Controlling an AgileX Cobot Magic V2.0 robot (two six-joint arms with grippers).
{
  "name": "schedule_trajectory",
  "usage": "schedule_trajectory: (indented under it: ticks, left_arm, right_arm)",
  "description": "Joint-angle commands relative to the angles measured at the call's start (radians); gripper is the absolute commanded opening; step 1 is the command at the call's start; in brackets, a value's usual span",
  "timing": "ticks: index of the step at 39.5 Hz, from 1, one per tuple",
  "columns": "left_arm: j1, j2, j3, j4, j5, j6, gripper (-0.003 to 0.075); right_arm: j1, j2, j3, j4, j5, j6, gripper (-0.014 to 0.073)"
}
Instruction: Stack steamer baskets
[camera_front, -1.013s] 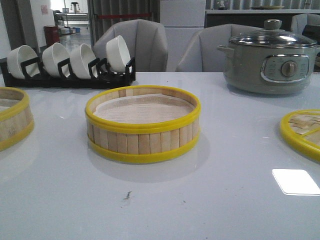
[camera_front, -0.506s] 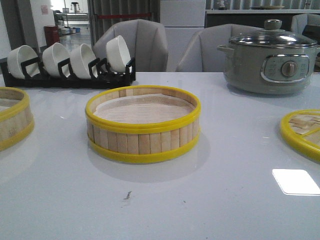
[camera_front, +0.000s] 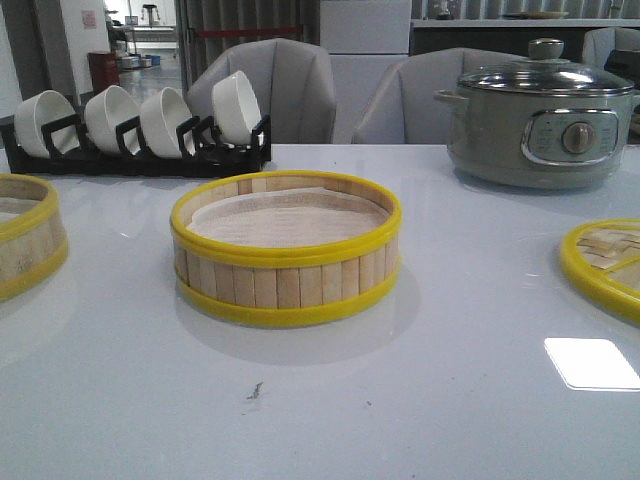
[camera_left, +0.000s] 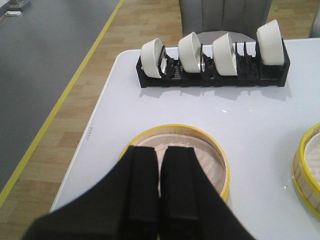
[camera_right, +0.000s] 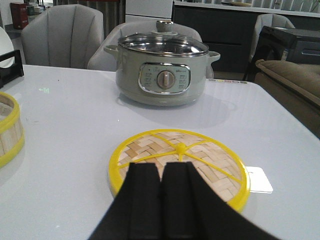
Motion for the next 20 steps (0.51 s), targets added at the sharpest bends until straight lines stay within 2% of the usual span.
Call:
schedule_trajectory:
  ticks: [1, 11, 15, 18, 20]
  left_arm:
    - [-0.008, -0.003, -0.033, 0.011, -0.055, -0.001, 0.0087]
    - [-0.008, -0.003, -0.033, 0.005, -0.022, -0.001, 0.0087]
    - [-0.008, -0.003, -0.033, -0.009, -0.018, -0.001, 0.0087]
    - [-0.008, -0.003, -0.033, -0.011, -0.014, -0.001, 0.0087]
    - [-0.008, -0.003, -0.033, -0.013, -0.003, -0.001, 0.0087]
  right_arm:
    - [-0.002, -0.021, -0.015, -0.008, -0.088, -0.002, 0.0055]
    - [-0.005, -0.021, -0.015, -0.039, -0.099, -0.029, 0.0055]
    - [-0.005, -0.021, -0.015, -0.041, -0.168, -0.028, 0.0055]
    - [-0.005, -0.021, -0.018, -0.018, -0.25, 0.021, 0.0055]
    - [-0.005, -0.021, -0.036, 0.007, -0.246, 0.07, 0.0055]
